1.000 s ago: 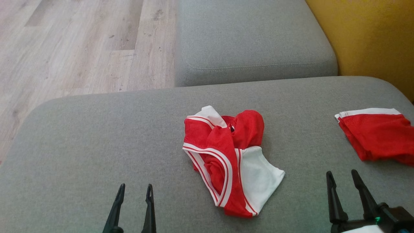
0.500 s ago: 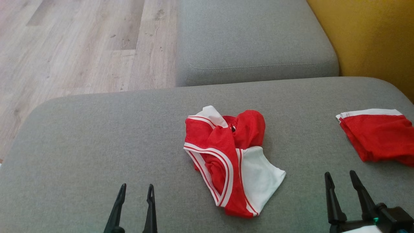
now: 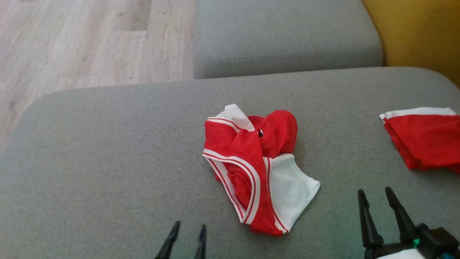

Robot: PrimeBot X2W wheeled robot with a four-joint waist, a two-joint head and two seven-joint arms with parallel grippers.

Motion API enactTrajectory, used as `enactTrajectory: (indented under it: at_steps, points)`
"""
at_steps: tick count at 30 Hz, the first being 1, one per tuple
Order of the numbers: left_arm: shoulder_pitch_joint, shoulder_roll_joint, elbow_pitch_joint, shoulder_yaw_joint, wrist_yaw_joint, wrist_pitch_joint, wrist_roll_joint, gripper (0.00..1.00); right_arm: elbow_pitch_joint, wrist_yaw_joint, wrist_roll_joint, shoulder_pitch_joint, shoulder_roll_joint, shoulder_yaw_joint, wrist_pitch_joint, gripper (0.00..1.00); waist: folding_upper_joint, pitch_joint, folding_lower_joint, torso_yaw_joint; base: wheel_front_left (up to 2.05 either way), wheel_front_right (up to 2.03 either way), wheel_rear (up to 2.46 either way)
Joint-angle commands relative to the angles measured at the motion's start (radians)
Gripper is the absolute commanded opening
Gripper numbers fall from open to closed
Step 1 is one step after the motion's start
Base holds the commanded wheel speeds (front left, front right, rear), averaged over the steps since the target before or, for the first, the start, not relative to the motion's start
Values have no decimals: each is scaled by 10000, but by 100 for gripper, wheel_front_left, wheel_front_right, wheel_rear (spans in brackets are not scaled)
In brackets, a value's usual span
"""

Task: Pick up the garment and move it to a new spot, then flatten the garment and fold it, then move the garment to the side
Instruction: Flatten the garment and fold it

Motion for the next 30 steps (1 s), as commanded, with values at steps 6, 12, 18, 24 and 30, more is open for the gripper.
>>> enactTrajectory:
  at_steps: [6, 12, 18, 24, 30]
  points:
    - [-1606, -137, 1360, -1364, -858, 11, -282, 100, -378, 65, -73, -773, -370, 183, -53, 100, 0, 616, 0, -321, 0, 0, 0]
    - [-3177, -137, 2334, -2570, -1078, 300, -484, 100, -482, 65, -30, -1250, -581, 338, -53, 100, 0, 1415, 0, -638, 0, 0, 0]
    - [-4376, -137, 3173, -3119, -876, 154, -960, 100, -455, 65, 111, -1719, -760, 494, -53, 100, 0, 1853, 0, -1101, 0, 0, 0]
    - [-4943, -137, 4083, -3509, -515, 87, -1001, 0, -391, 65, 181, -1865, -754, 518, -53, 100, 0, 1922, 0, -1471, 0, 0, 0]
    - [-5457, -137, 4097, -3919, -626, -18, -1347, 0, -240, 65, 197, -1818, -596, 481, -53, 100, 0, 1607, 0, -1796, 0, 0, 0]
